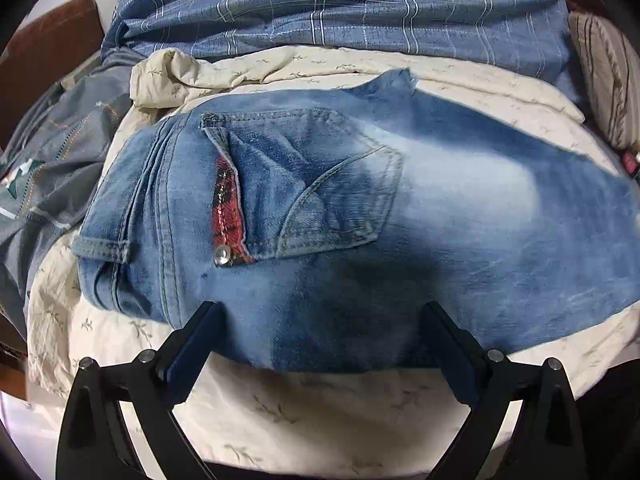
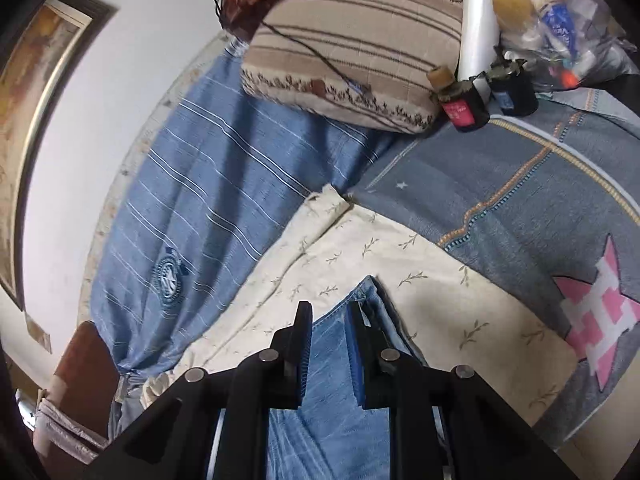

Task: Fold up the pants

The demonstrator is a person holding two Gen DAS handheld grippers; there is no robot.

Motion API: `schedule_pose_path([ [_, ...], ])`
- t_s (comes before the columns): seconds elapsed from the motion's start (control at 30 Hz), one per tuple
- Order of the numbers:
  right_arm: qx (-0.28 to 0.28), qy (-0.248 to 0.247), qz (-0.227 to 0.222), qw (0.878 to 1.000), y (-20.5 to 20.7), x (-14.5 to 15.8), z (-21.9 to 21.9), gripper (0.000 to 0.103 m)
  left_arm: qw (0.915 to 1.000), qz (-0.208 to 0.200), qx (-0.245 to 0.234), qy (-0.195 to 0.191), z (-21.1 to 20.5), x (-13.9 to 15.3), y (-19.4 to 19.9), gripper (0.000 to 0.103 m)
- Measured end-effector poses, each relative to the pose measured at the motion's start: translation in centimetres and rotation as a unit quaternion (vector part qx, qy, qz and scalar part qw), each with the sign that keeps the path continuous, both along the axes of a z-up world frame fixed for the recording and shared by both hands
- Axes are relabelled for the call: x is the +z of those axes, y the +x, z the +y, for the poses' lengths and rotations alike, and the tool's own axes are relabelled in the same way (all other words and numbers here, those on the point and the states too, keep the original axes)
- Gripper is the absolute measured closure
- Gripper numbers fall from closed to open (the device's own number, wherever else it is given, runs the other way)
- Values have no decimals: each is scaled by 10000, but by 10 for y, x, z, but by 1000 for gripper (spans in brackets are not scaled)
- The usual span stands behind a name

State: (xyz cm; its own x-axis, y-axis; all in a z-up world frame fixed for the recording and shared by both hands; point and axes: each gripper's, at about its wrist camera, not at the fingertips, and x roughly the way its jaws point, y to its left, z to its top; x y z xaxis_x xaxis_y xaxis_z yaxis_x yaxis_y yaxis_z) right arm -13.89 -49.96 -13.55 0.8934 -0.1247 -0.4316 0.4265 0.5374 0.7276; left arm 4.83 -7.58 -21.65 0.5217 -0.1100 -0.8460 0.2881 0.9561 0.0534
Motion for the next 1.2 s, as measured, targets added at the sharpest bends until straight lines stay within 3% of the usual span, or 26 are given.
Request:
schedule_pose_path([
  [0.1, 7, 212, -133, 9997, -11, 1, -3, 82, 9996, -140, 40, -249, 4, 16, -7, 4],
  [0.2, 11, 382, -346, 9987, -29, 0, -5, 71, 9987, -463, -14, -232, 4, 37, -16, 4],
  [0.3, 43, 269, -342, 9990, -50, 2, -4, 20, 9965, -783, -201, -201, -3, 57, -27, 4],
  [0.4, 365, 407, -128, 9984, -59, -6, -7, 20, 9946, -917, -397, -276, -12, 67, -36, 4],
  [0.47, 748, 890, 75, 9932, -59, -22, -10, 20, 9938, -881, -591, -335, -25, 70, -41, 4],
  [0.67, 922, 1443, -9, 9852, -60, -50, -10, 23, 9923, -732, -979, -205, -58, 69, -58, 4],
  [0.77, 990, 1660, -19, 9811, -55, -66, -12, 34, 9910, -680, -1145, -123, -74, 72, -60, 4],
  [1.03, 927, 1649, 294, 9815, -44, -86, -15, 38, 9901, -484, -1313, -82, -130, 74, -46, 4],
  [1.2, 1013, 1771, 111, 9789, -36, -91, -16, 38, 9903, -82, -1389, -66, -168, 55, -33, 4],
])
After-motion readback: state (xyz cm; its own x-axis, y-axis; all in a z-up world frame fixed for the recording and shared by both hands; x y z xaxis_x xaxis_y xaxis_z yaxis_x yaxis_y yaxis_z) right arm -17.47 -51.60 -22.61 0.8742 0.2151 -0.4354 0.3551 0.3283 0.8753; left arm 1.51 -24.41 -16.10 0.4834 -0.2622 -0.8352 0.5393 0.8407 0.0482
